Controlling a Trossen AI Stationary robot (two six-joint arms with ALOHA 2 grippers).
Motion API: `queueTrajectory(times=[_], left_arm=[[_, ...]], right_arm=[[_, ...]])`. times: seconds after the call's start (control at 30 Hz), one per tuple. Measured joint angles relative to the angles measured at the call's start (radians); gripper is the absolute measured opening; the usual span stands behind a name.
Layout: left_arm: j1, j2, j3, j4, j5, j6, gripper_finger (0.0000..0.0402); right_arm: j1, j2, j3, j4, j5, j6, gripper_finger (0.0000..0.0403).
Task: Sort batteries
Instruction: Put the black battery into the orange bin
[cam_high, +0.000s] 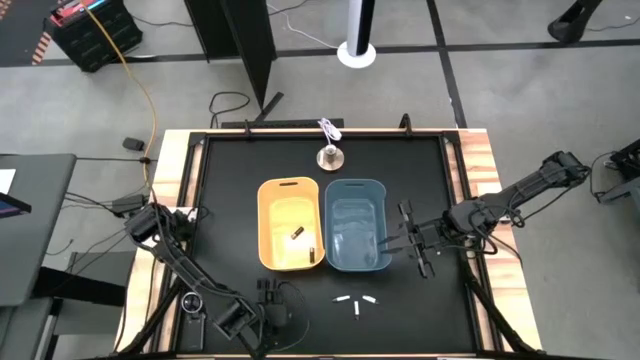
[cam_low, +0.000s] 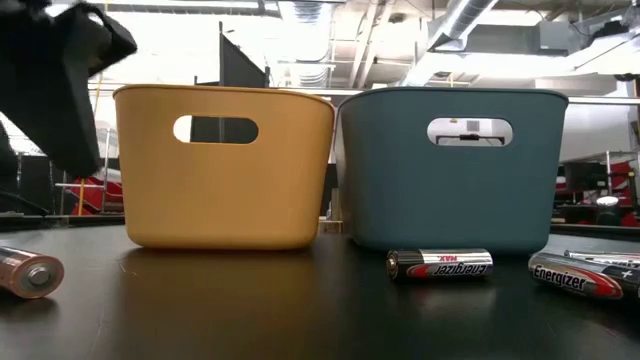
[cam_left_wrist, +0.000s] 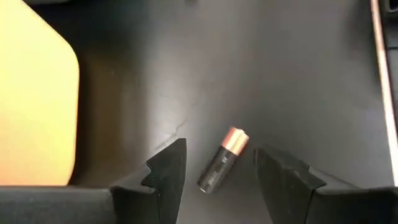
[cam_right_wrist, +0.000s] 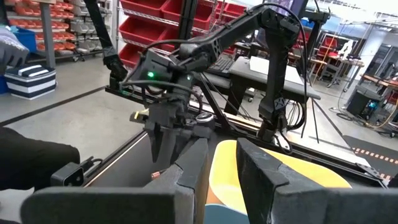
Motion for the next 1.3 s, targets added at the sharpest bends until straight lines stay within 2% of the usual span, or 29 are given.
queueTrajectory(times=[0.23,0.7,0.83,1.03,1.3], left_arm=[[0.025,0.000,-0.076,0.109,0.101,0.030,0.0178],[0.048,-0.004,-0.184,0.210,0.130,0.034,0.0175],[0.049,-0.004,-0.187,0.211,0.133,0.049,0.0141],[0.052,-0.004,-0.187,0.204,0.132,0.074,0.0045],[0.052,-0.003,-0.188,0.204,0.124,0.078,0.0039]], right_arm=[[0.000,0.000,0.000,0.000,0.000,0.000,0.0103],[0.000,0.000,0.000,0.000,0.000,0.000,0.0103],[-0.001,0.000,0.000,-0.001,0.000,0.000,0.0103],[-0.001,0.000,0.000,-0.001,0.000,0.000,0.0103],[-0.001,0.000,0.000,-0.001,0.000,0.000,0.0103]])
